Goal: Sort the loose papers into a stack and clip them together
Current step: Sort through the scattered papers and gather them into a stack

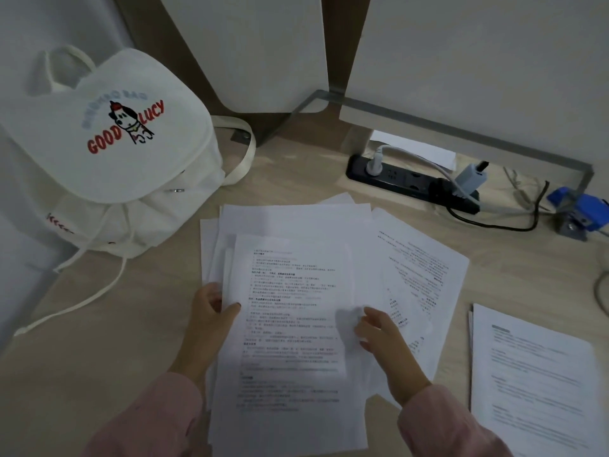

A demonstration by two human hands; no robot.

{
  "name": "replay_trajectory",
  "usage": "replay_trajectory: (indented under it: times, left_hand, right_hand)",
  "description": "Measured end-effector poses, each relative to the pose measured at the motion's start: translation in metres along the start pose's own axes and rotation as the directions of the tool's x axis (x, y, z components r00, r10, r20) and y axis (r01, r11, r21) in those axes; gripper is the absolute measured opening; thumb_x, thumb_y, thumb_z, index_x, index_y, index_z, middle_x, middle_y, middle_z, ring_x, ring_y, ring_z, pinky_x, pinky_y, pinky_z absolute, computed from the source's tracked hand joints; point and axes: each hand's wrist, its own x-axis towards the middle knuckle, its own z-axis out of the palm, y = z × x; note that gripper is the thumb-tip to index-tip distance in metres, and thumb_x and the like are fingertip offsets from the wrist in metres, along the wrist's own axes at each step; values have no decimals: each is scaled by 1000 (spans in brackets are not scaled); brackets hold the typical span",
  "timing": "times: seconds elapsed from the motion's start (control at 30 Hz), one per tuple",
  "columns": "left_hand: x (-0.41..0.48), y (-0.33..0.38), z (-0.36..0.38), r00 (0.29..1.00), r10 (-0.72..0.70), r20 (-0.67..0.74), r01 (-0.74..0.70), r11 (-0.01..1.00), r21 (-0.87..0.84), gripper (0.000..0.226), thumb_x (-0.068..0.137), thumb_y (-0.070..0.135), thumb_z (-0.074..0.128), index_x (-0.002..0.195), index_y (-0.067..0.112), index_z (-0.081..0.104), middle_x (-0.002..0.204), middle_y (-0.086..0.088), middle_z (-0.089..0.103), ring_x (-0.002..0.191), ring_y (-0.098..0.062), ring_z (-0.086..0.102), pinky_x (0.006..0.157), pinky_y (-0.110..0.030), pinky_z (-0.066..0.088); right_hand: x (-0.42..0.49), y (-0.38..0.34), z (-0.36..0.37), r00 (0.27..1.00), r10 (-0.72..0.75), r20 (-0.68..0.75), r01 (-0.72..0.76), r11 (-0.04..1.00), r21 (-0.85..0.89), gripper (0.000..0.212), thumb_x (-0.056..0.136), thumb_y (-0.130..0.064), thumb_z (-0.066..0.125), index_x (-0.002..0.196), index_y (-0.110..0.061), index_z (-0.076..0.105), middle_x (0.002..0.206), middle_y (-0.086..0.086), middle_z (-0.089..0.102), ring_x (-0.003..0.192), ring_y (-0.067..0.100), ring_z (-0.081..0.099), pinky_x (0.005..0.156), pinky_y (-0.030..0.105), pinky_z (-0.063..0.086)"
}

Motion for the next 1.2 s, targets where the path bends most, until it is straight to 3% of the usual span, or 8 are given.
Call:
replay_trajectory:
  times: [0.13,0.23,0.43,0.63,0.8,0.97,1.07,1.2]
  left_hand:
    - [1,-1,0,992,-69,105,71,997,-11,32,86,15,60,118,9,56,107,-9,65,95,-25,63,78,-34,51]
    - [0,-3,-4,988,-67,136,74,996,-48,28,88,15,59,115,11,59,109,-11,66,95,-26,64,81,-36,50]
    - [-11,-11,-24,999,27,24,-23,991,-132,27,91,13,53,117,18,56,104,0,65,91,-16,62,73,-27,47]
    - [-12,-27,-33,1000,-1,-28,-1,995,-104,33,93,12,50,125,9,53,116,-11,62,104,-29,59,89,-41,46]
    - [-16,-25,-26,1000,0,-25,-3,991,-133,37,93,13,50,130,11,51,119,-8,61,106,-26,58,94,-39,45]
    - [-30,-22,-19,997,-1,83,17,980,-196,40,91,8,53,130,16,50,122,-4,62,105,-21,60,90,-34,46]
    - [-44,-18,-12,988,43,148,-5,969,-247,34,92,9,51,122,24,55,110,4,67,99,-15,64,78,-29,50]
    - [-52,-16,-2,988,30,153,26,937,-349,32,92,7,51,118,25,58,110,4,68,96,-15,65,71,-26,53]
  right_hand:
    - [-2,-6,5,998,31,55,-36,995,88,32,88,-3,46,117,8,54,96,7,57,87,22,53,75,25,44]
    - [-7,-14,4,994,-16,105,6,996,91,29,87,2,42,88,-8,69,87,8,64,78,20,56,67,21,45]
    - [25,-11,-14,954,-133,-268,90,982,-165,42,87,-8,52,129,-8,49,129,15,46,97,20,47,89,32,41]
    - [31,-14,-17,977,-39,-208,35,999,-24,43,88,-8,51,130,-6,48,125,12,54,109,26,51,86,31,40]
    - [29,-19,-12,969,-151,-196,133,986,-100,37,89,-10,53,125,-12,48,99,15,58,77,19,53,65,29,46]
    - [27,-17,-11,959,-245,-146,215,957,-194,53,91,-2,43,140,-17,31,100,10,60,84,26,59,69,33,56]
    - [19,-20,-28,936,-305,-176,276,946,-171,30,92,-1,42,118,-6,56,104,12,62,82,24,58,53,19,57]
    - [2,-25,-67,818,-493,-295,440,868,-230,24,92,-4,43,98,-15,64,94,6,67,80,20,64,65,31,60]
